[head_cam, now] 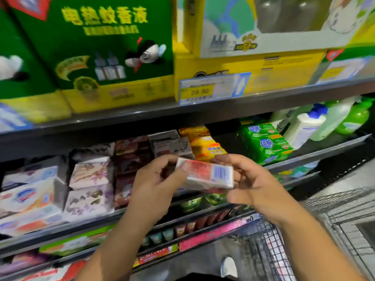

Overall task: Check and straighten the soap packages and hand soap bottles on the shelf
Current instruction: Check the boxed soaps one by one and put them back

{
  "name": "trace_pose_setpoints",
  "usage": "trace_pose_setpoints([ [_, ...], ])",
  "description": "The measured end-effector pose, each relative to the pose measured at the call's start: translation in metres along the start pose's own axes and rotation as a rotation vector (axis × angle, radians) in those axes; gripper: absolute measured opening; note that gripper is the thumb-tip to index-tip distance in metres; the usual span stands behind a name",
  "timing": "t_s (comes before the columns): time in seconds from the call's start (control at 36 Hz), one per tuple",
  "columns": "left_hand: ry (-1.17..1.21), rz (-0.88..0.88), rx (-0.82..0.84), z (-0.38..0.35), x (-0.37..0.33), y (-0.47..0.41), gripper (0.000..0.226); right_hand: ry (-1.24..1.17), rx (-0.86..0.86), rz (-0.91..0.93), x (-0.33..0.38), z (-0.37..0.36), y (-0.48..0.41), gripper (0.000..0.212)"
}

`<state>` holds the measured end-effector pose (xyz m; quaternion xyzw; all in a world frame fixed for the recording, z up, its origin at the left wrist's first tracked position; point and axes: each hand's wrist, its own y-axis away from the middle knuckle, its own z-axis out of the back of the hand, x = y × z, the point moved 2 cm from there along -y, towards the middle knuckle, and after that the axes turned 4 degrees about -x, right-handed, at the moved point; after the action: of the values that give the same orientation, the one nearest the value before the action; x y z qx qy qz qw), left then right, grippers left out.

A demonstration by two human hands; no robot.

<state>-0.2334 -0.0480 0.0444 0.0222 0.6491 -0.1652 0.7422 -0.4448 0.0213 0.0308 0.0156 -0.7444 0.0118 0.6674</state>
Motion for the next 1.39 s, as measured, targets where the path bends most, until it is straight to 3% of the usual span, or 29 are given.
trace_pose_setpoints([
  [0.11, 0.056, 0.119, 0.015, 0.023, 0.003, 0.011, 0.031, 0.052, -0.159, 0.035, -0.003, -0.032, -0.001, 0.052],
  [0.17, 0.056, 0.128, 0.092, 0.035, 0.006, 0.018, 0.038, 0.022, -0.218, 0.008, -0.005, -0.044, -0.002, 0.053],
  [0.22, 0.027, 0.091, 0.216, 0.047, 0.010, 0.024, 0.071, -0.045, -0.250, -0.037, -0.006, -0.055, -0.001, 0.054],
  [0.28, -0.085, 0.024, 0.307, 0.061, 0.016, 0.029, 0.103, -0.143, -0.271, -0.077, -0.006, -0.065, 0.000, 0.033],
  [0.31, -0.171, -0.032, 0.326, 0.066, 0.017, 0.032, 0.108, -0.177, -0.275, -0.102, -0.004, -0.072, 0.001, 0.023],
  [0.42, -0.356, -0.279, 0.198, 0.086, 0.018, 0.037, 0.091, -0.258, -0.293, -0.225, -0.004, -0.094, 0.002, 0.022],
  [0.53, -0.340, -0.452, 0.128, 0.097, 0.027, 0.041, 0.047, -0.241, -0.259, -0.304, -0.002, -0.113, 0.006, 0.033],
  [0.64, -0.191, -0.261, 0.069, 0.103, 0.024, 0.046, 0.047, -0.102, -0.206, -0.330, -0.005, -0.121, 0.006, 0.053],
  [0.75, 0.087, 0.010, 0.033, 0.104, 0.028, 0.052, 0.039, -0.079, -0.193, -0.230, -0.004, -0.123, 0.006, 0.053],
  [0.86, 0.075, 0.076, -0.041, 0.100, 0.022, 0.053, 0.029, -0.073, -0.080, -0.147, -0.004, -0.124, 0.005, 0.071],
  [0.94, 0.206, 0.183, -0.080, 0.097, 0.019, 0.052, 0.020, 0.053, -0.082, -0.116, -0.006, -0.124, 0.002, 0.062],
  [1.0, 0.203, 0.196, -0.054, 0.098, 0.021, 0.050, 0.031, 0.060, -0.151, -0.101, -0.004, -0.125, -0.001, 0.049],
  [1.11, 0.212, 0.142, 0.222, 0.111, 0.033, 0.047, 0.086, -0.123, -0.228, -0.120, -0.001, -0.123, -0.004, 0.029],
  [1.17, -0.015, 0.059, 0.326, 0.117, 0.030, 0.047, 0.100, -0.222, -0.234, -0.150, 0.001, -0.120, -0.004, 0.021],
  [1.25, -0.312, -0.098, 0.271, 0.118, 0.022, 0.045, 0.091, -0.232, -0.215, -0.178, 0.006, -0.120, -0.004, 0.018],
  [1.33, -0.305, -0.214, 0.116, 0.119, 0.025, 0.040, 0.057, -0.207, -0.163, -0.192, 0.006, -0.121, -0.004, 0.019],
  [1.39, -0.247, -0.230, 0.082, 0.118, 0.030, 0.039, 0.046, -0.248, -0.120, -0.195, 0.004, -0.120, -0.004, 0.028],
])
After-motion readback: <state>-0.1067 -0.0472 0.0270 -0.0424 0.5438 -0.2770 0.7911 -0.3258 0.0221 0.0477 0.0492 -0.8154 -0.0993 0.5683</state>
